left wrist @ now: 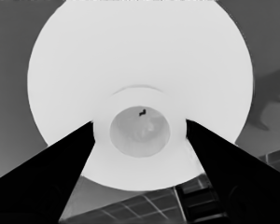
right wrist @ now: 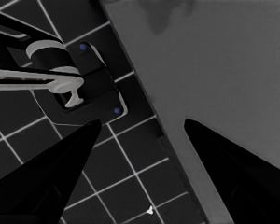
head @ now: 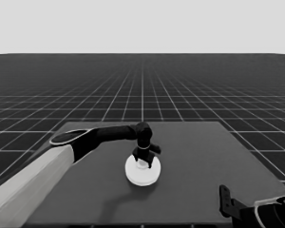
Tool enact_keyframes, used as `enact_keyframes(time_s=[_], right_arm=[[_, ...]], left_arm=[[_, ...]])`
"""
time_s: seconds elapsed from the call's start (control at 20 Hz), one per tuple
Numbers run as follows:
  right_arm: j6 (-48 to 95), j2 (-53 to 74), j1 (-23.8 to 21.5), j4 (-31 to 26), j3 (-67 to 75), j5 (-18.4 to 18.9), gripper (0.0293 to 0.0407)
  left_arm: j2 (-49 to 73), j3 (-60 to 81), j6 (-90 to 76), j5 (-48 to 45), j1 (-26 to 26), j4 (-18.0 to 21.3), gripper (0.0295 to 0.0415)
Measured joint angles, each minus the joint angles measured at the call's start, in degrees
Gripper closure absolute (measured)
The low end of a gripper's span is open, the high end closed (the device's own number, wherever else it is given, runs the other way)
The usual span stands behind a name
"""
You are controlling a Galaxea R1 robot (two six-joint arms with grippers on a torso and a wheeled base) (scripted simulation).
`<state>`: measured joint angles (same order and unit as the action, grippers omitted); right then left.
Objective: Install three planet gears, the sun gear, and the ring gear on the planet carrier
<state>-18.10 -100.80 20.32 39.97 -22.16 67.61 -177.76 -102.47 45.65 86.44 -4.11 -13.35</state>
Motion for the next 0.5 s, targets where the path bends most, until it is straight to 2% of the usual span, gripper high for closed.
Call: enact_keyframes(time_s=[0.1,0.4,0.5], right_arm=[[0.00,0.00,0.00,0.00,0.00,0.00,0.0315],[0.00,0.00,0.00,0.00,0.00,0.00,0.0315],[0.00,0.00,0.00,0.00,0.00,0.00,0.0315]], left_arm=[[0.00,0.00,-0.16,0.00,-0.01,0.00,0.0328],[0.01,-0.01,-0.25,0.00,-0.02,-0.01,0.0327],[0.73,2.38,20.69,1.03,3.73,3.34,0.0325]])
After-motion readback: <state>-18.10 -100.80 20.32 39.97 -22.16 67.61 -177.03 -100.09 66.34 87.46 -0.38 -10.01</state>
